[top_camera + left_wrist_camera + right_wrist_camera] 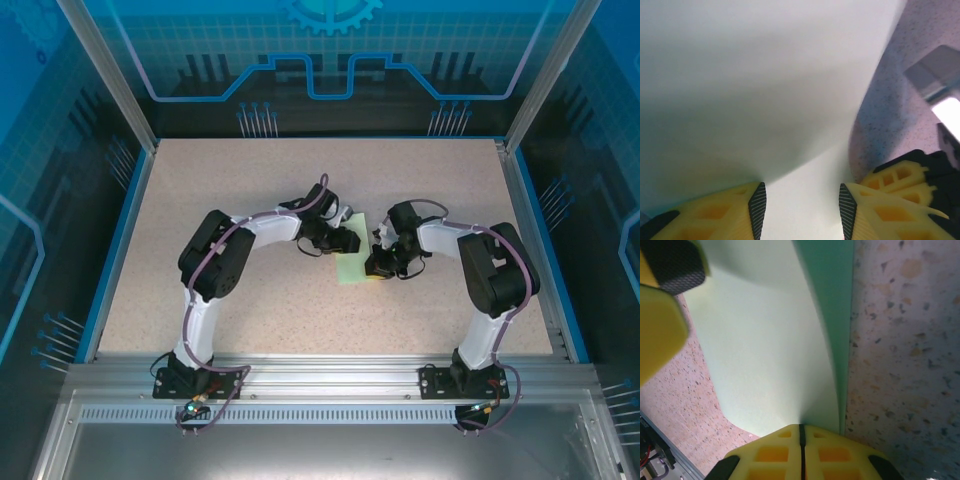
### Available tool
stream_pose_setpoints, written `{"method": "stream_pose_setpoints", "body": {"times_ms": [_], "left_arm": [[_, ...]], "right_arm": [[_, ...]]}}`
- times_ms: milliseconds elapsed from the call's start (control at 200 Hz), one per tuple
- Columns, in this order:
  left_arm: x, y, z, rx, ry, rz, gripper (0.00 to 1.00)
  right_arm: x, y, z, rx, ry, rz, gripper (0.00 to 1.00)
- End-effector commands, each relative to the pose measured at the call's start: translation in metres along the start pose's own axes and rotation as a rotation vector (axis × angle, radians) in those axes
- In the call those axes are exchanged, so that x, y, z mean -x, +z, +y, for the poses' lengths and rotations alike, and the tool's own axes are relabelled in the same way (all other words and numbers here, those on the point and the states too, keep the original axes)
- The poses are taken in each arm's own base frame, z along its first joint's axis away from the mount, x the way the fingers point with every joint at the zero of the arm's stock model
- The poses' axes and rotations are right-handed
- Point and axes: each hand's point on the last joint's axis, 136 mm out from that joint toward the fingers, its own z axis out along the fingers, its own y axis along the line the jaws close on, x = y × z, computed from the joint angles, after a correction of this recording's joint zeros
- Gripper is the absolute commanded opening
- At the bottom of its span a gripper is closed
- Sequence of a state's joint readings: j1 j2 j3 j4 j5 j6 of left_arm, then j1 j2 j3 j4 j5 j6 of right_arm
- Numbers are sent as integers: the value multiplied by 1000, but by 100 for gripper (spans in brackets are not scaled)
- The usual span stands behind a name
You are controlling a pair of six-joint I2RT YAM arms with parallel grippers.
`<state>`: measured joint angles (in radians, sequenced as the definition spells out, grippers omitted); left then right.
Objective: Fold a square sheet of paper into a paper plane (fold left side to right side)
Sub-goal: First fold the square sheet of paper in half at the center of the table.
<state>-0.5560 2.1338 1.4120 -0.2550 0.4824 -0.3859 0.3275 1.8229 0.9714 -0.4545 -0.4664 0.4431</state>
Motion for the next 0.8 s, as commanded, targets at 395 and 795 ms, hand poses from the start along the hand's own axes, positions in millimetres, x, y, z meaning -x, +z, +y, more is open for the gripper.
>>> {"method": "stream_pose_setpoints", "body": {"times_ms": [395, 795], "left_arm": [[28, 0, 39, 152, -90, -42, 47], [64, -8, 51, 135, -143, -106, 48]], "right_arm": [[-25, 10, -47, -220, 46, 88, 7], [-28, 12, -48, -221, 48, 97, 7]]}}
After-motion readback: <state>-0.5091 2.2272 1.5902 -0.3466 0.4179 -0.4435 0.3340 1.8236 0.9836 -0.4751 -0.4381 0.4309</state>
